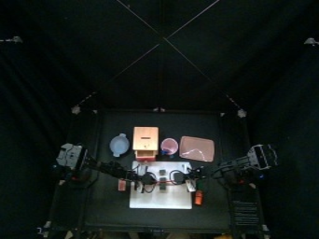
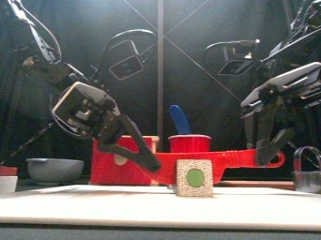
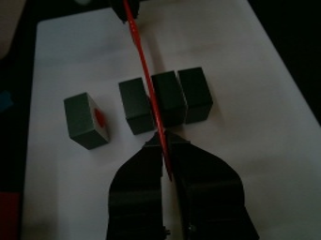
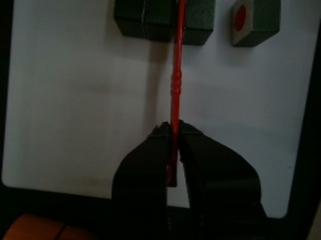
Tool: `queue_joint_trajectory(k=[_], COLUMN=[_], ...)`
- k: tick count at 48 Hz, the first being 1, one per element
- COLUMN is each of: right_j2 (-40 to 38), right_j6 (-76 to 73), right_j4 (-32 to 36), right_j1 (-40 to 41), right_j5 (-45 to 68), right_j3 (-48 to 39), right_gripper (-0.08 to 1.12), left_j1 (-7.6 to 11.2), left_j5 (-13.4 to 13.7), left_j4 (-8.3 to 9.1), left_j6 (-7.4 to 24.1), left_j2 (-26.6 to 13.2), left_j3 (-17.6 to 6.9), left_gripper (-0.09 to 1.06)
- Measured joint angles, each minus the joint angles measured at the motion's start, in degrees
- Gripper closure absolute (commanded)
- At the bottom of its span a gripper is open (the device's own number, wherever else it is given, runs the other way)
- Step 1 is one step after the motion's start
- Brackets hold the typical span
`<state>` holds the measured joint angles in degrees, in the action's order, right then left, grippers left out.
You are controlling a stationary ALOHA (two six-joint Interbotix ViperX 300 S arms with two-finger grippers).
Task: Place sushi on board then cut the sushi with the knife then place the pieces on the plate
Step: Cut the sushi into 4 pieces
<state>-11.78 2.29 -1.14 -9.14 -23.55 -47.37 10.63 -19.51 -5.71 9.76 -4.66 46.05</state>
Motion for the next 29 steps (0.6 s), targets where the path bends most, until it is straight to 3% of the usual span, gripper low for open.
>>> queue_joint_trajectory(k=[5, 10, 18, 29], right_j2=[-1.9, -1.8, -0.3, -0.1], right_j6=[-0.1, -0.1, -0.1, -0.1], right_j4=[-0.7, -2.3, -3.2, -4.6], right_j1=[-0.9, -1.9, -2.1, -2.3], right_j5=[-0.6, -0.6, -0.6, -0.5], right_j3=[0.1, 0.0, -0.4, -0.4], right_gripper=[0.62, 0.62, 0.62, 0.62], left_j1=[0.7, 2.02, 2.11, 2.11], left_j5=[-0.2, -0.4, -0.5, -0.4], left_j4=[0.35, 0.35, 0.18, 0.09], left_j6=[0.0, -0.2, -0.2, -0.2], left_j2=[1.2, -0.1, -3.6, -3.9], left_j3=[0.1, -0.4, -1.7, -1.8], left_gripper=[0.59, 0.59, 0.59, 0.59])
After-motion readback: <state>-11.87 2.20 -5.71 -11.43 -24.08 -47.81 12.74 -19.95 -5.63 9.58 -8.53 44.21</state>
